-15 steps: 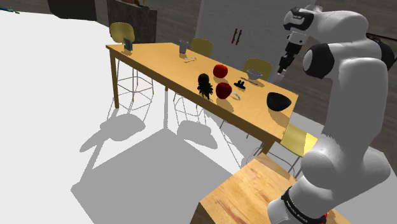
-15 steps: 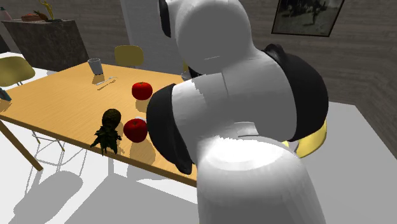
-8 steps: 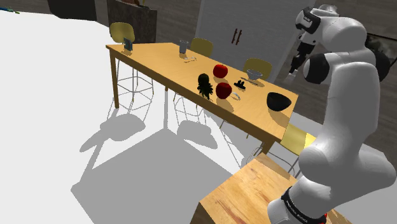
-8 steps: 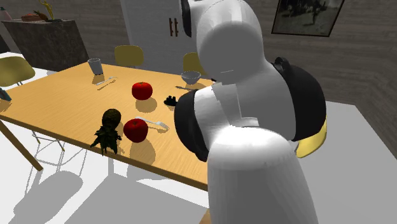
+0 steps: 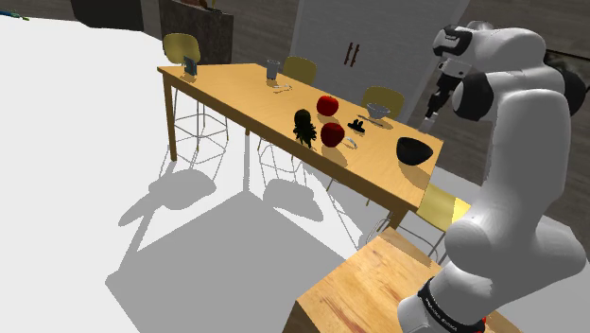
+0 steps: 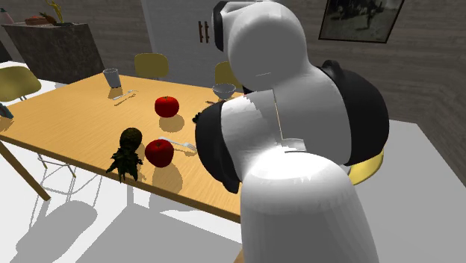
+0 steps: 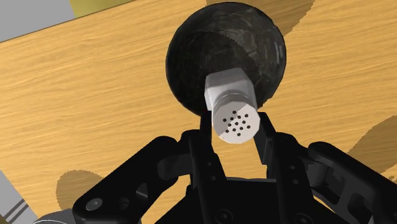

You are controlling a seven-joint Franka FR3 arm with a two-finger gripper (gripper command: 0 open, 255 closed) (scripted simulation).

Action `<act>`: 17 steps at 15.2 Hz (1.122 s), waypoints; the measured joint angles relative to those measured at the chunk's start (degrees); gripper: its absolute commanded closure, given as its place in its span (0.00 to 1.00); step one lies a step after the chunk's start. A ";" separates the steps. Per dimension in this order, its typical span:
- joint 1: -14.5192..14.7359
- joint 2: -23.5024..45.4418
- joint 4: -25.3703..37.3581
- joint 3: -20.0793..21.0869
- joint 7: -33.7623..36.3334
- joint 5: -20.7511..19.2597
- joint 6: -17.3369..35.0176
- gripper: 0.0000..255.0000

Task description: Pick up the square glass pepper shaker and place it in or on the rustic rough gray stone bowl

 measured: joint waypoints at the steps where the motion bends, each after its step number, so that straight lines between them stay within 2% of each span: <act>1: 0.26 -0.24 -1.26 -0.05 -0.12 -0.09 0.99 1.00; 11: 2.35 -1.42 -11.20 -0.10 -0.77 -0.40 9.50 1.00; 17: 2.59 -1.51 -12.31 -0.08 -0.81 -0.40 10.51 1.00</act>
